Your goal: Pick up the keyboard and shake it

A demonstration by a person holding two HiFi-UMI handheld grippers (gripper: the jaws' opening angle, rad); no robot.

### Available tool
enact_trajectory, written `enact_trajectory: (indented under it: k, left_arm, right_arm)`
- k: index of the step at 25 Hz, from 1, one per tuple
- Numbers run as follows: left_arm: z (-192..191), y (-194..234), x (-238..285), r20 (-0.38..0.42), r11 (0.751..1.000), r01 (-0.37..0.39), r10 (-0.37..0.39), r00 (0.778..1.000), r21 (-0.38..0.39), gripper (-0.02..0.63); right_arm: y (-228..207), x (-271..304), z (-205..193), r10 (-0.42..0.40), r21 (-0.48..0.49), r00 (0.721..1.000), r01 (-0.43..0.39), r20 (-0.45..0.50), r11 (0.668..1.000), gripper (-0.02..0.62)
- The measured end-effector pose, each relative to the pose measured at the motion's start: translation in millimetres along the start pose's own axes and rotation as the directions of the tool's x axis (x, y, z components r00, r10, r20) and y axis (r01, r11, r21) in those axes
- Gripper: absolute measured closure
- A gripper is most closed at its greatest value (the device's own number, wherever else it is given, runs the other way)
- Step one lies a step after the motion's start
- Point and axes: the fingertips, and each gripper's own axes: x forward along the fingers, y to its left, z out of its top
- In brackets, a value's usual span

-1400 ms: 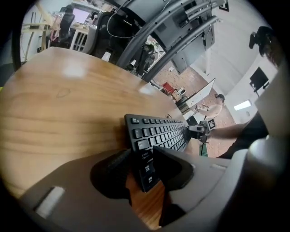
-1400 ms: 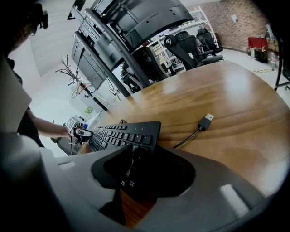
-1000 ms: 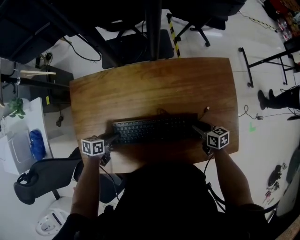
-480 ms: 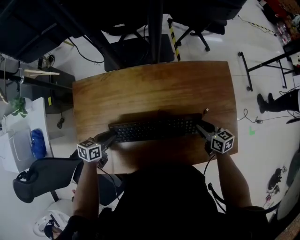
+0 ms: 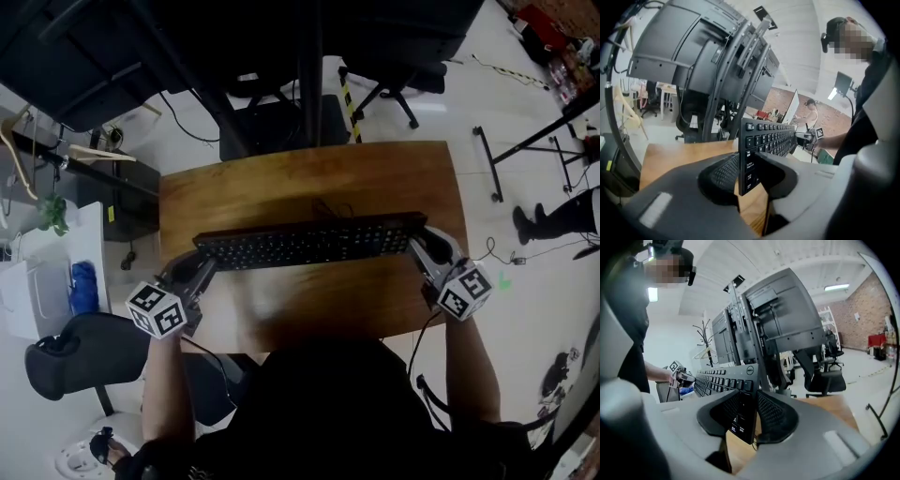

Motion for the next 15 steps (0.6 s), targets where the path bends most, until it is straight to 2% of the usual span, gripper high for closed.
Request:
enact_trajectory:
  k: [5, 11, 15]
  left_arm:
    - [68.9, -21.5, -29.7, 0.176, 0.991, -0.043, 0.020, 0.984, 0.130, 0.503]
    - [140.4, -56.2, -73.5, 0.342, 0.952, -0.120, 0.018, 0.940, 0.280, 0.503]
    - [179.3, -76.6, -99.5, 0.423, 0.924, -0.166, 0.005, 0.906, 0.344, 0.503]
  right_arm:
    - [17.9, -19.4, 79.2, -0.008, -0.139, 0.986, 0.032, 0.169, 0.990, 0.477]
    - [43.5, -48.4, 146.9, 0.012, -0.243, 0.944, 0.073, 0.330, 0.967, 0.477]
    - [59.0, -66.8, 185.8, 0.033, -0.284, 0.908, 0.096, 0.417, 0.954, 0.477]
